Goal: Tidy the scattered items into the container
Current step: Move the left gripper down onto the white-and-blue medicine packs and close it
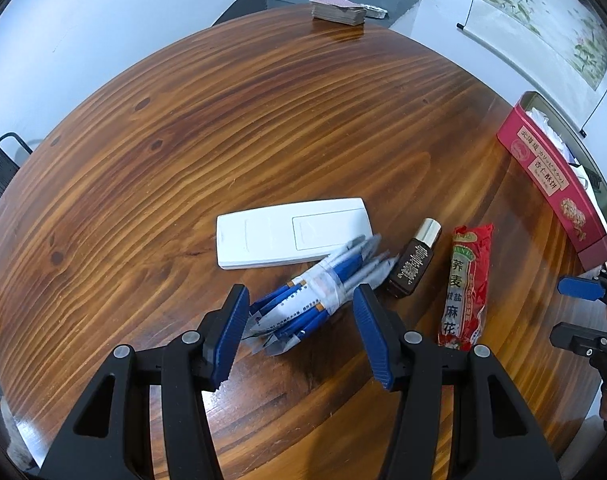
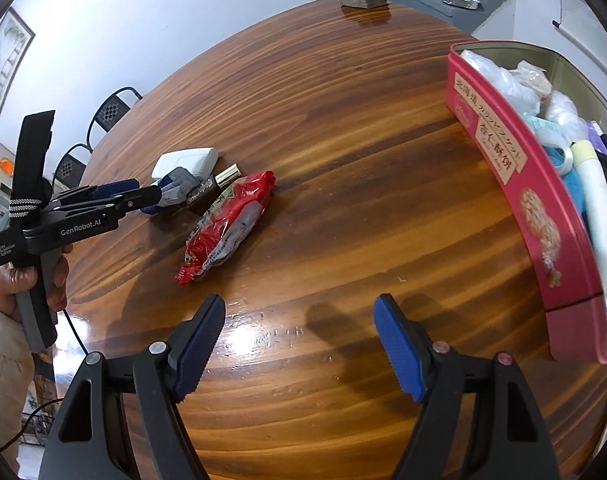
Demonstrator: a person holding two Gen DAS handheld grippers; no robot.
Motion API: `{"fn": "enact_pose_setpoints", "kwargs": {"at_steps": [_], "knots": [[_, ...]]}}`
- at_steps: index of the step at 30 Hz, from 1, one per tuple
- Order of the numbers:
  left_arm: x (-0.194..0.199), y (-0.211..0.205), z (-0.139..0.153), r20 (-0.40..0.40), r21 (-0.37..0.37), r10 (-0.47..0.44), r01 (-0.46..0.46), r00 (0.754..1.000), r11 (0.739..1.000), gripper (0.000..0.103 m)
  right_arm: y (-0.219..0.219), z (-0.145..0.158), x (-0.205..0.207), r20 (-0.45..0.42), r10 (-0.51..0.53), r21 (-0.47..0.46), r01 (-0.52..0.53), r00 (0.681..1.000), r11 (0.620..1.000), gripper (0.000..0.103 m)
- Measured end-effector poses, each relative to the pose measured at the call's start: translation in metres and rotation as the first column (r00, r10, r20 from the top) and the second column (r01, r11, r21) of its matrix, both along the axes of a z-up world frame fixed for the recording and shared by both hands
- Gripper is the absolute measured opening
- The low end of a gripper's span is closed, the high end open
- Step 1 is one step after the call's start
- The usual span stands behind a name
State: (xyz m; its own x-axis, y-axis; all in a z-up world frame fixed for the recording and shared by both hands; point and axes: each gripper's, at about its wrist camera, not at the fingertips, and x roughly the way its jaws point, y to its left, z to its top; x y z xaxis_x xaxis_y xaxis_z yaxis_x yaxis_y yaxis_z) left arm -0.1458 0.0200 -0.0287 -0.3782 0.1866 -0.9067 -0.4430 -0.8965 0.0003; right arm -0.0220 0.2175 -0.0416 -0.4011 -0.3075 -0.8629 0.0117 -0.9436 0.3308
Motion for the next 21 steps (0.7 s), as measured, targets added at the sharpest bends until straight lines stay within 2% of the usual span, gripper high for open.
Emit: {"fn": "enact_pose_setpoints", "kwargs": {"at_steps": [11, 21], "knots": [[0.007, 0.016, -0.003, -0.006, -0.037, -0.046, 0.046, 0.999, 0.998, 0.058, 0.013, -0.005, 0.0, 0.027, -0.063, -0.007, 0.063, 0.998, 0.998, 0.08], [0.006, 0.017, -0.013, 0.024, -0.03, -0.035, 0.036, 0.999, 0.999, 0.058, 0.016, -0.005, 0.002, 0.027, -0.068, -0.007, 0.068, 0.997, 0.998, 0.08]]}}
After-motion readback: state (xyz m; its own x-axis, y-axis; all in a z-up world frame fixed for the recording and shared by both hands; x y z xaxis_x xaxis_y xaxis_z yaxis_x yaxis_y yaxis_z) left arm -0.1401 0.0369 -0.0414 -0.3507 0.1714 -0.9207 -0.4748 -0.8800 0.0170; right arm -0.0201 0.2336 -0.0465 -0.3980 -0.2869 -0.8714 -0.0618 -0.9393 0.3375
